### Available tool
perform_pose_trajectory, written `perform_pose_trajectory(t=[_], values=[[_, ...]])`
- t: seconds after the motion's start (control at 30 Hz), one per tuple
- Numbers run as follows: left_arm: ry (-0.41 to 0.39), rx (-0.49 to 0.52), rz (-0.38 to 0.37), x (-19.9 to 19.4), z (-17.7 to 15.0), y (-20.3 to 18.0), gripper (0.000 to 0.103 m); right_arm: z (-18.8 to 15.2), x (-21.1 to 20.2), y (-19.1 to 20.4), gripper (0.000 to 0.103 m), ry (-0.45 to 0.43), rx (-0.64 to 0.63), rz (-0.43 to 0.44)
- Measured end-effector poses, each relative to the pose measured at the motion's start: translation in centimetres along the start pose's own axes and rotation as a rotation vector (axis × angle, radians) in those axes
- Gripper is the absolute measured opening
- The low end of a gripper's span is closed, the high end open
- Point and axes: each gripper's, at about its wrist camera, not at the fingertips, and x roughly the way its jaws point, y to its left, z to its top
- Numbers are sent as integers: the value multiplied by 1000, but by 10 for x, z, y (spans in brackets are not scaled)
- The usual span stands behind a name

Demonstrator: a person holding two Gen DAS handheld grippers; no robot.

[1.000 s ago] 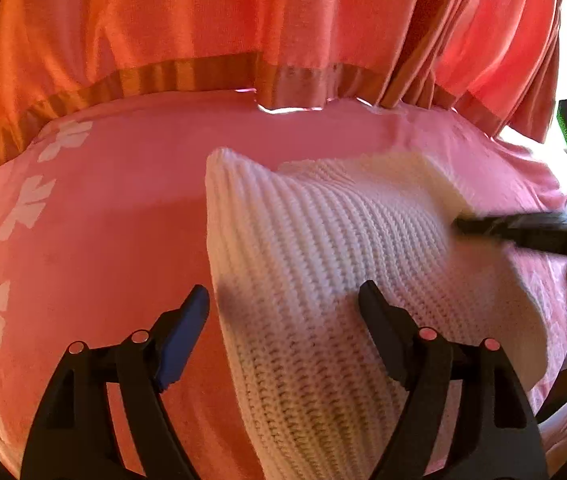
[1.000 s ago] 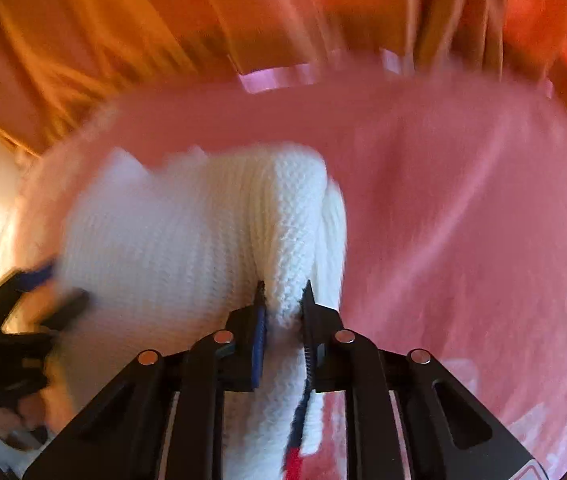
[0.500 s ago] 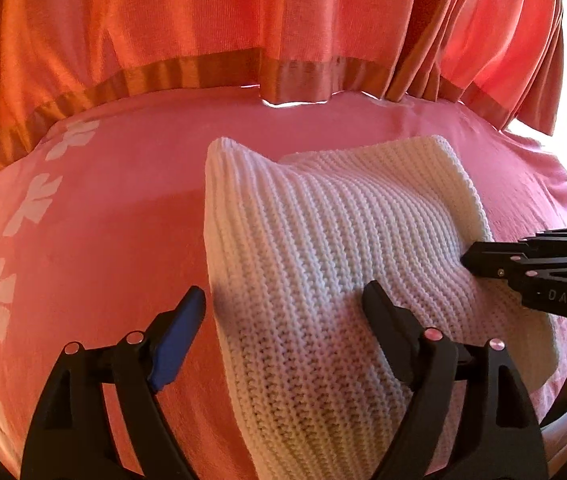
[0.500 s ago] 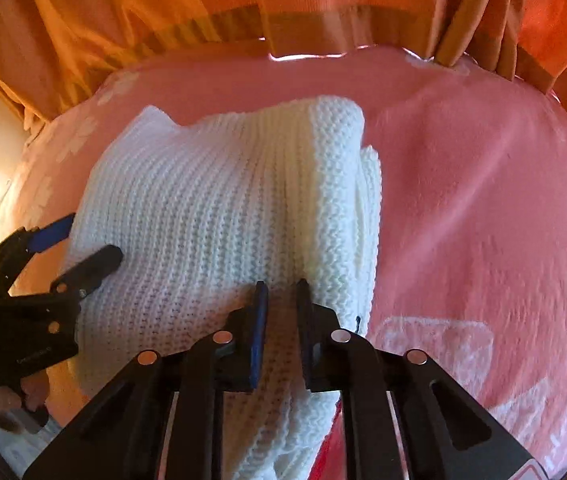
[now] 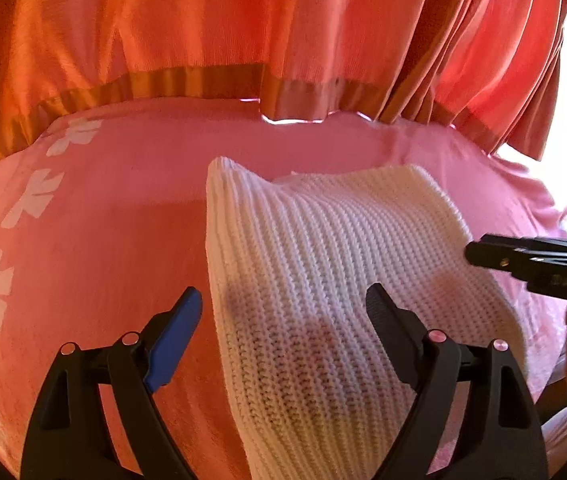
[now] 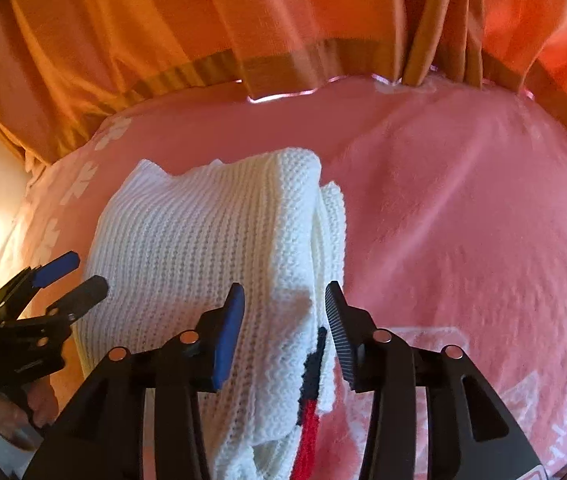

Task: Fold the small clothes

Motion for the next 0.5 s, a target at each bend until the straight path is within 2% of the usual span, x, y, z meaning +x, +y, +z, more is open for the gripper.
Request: perform_pose_trajectory(t=[0.03, 0.07, 0.17, 0.27, 0.33, 0.4, 0.43, 0.5], values=[[-2, 0, 3, -1, 0, 1, 82, 0, 5, 0, 29, 15, -3, 7], [-2, 0, 7, -1, 0, 1, 82, 0, 9, 1, 13, 27, -7, 16], [17, -18, 12, 1, 0, 6, 82, 1, -1, -1, 12, -7, 11, -14], [24, -35, -5, 0, -1, 9, 82, -4, 5, -11, 12, 30, 28, -24], [23, -33, -1, 0, -1, 10, 82, -8, 23, -10, 16, 74, 19, -50], [27, -28, 5, 1, -1, 10, 82, -8, 24, -2, 20, 67, -2, -69], [29, -31, 6, 1, -1, 10, 82, -7, 19, 0, 22, 51, 3, -64], [37, -33, 4, 1, -2, 10, 83, -8, 7, 0, 40, 28, 21, -46]])
